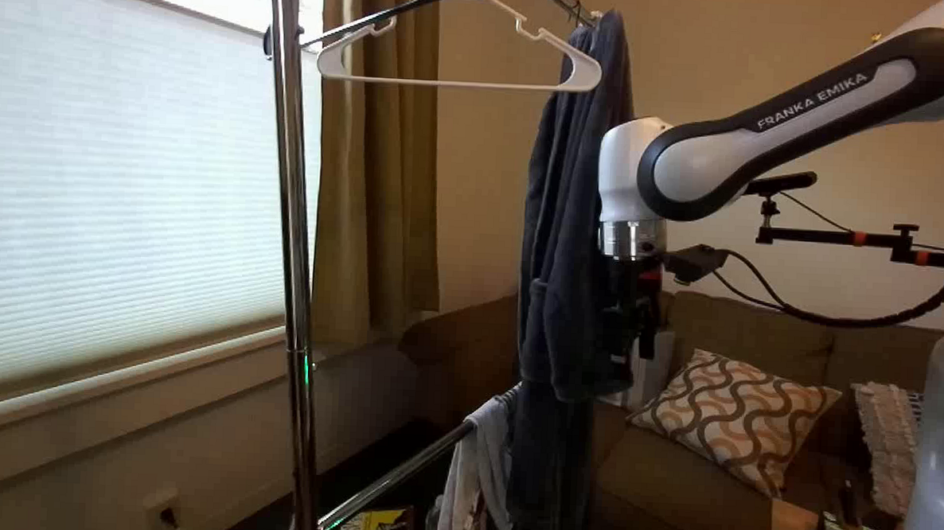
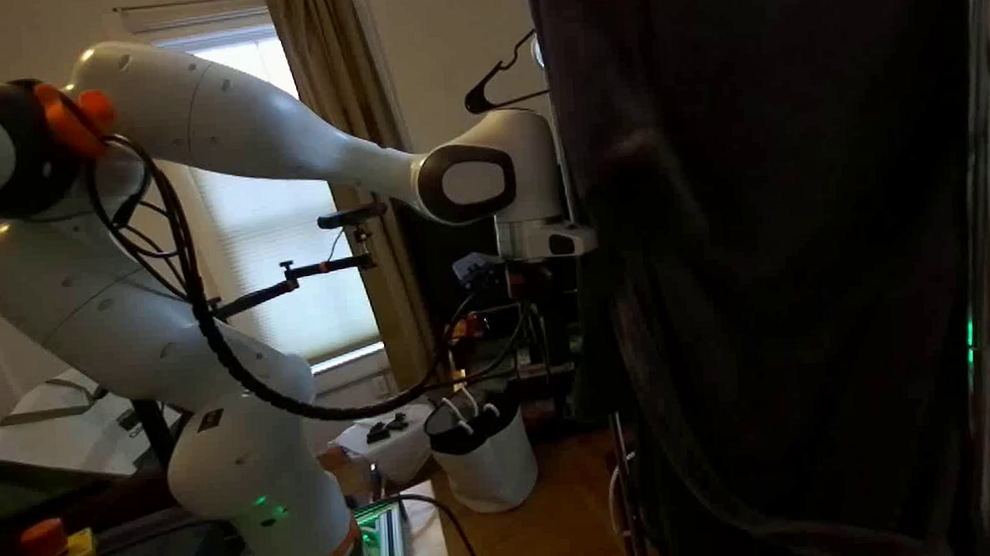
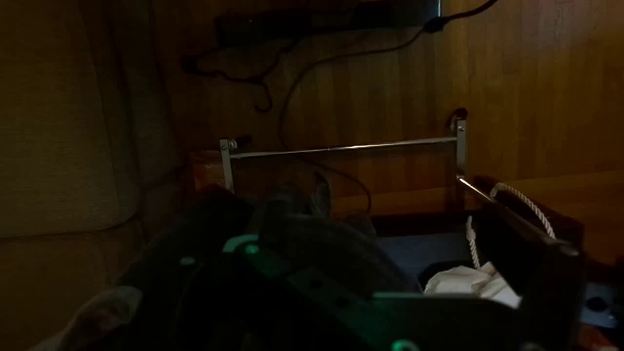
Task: Move the white hanger to the bottom rail
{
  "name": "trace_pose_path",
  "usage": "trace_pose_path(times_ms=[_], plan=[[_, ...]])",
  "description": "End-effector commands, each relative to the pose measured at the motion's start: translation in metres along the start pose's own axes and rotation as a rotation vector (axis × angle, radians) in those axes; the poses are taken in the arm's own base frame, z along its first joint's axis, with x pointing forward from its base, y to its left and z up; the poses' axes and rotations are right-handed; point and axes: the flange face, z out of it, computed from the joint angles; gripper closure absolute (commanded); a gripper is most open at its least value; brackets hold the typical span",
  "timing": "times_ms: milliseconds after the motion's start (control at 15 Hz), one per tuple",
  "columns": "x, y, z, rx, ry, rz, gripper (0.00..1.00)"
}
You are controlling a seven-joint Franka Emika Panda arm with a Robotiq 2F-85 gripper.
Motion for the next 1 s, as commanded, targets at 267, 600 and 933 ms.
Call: trace_pose_path(times_ms=[267,600,933], plan=[[0.0,0.0,0.0,0.0,-0.001,0.0,0.0],[0.0,0.0,0.0,0.0,-0.001,0.0,0.0],[-0.015,-0.012,-0.032,0.101,0.075,-0.012,0.0]])
